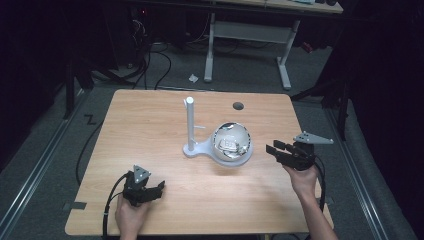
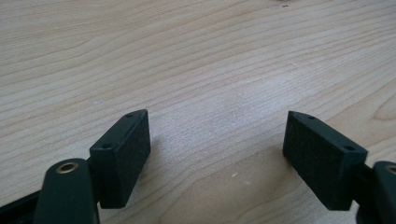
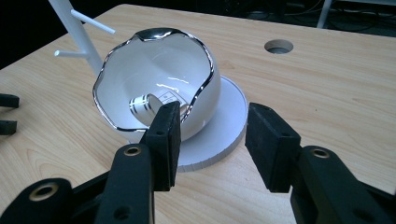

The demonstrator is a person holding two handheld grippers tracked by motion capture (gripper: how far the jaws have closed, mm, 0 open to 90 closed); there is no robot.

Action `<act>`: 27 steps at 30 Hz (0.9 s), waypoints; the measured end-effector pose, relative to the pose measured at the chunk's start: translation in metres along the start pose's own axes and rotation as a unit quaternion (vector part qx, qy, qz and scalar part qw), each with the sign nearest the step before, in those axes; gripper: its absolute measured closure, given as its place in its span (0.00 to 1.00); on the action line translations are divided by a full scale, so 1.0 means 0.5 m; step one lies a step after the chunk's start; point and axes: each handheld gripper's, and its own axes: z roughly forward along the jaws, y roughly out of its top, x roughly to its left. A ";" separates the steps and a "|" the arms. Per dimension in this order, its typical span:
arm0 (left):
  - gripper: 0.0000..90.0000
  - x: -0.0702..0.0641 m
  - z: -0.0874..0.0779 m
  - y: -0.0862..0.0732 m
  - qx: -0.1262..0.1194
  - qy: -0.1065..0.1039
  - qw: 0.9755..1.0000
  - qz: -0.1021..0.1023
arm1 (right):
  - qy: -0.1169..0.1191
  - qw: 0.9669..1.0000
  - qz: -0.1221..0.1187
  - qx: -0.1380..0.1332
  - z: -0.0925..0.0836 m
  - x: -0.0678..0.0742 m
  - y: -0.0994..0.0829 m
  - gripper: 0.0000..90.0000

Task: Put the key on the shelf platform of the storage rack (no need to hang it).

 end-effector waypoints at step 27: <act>0.26 0.000 0.000 0.000 0.000 0.000 1.000 0.000 | -0.004 1.000 -0.006 0.001 -0.029 0.028 -0.071 0.61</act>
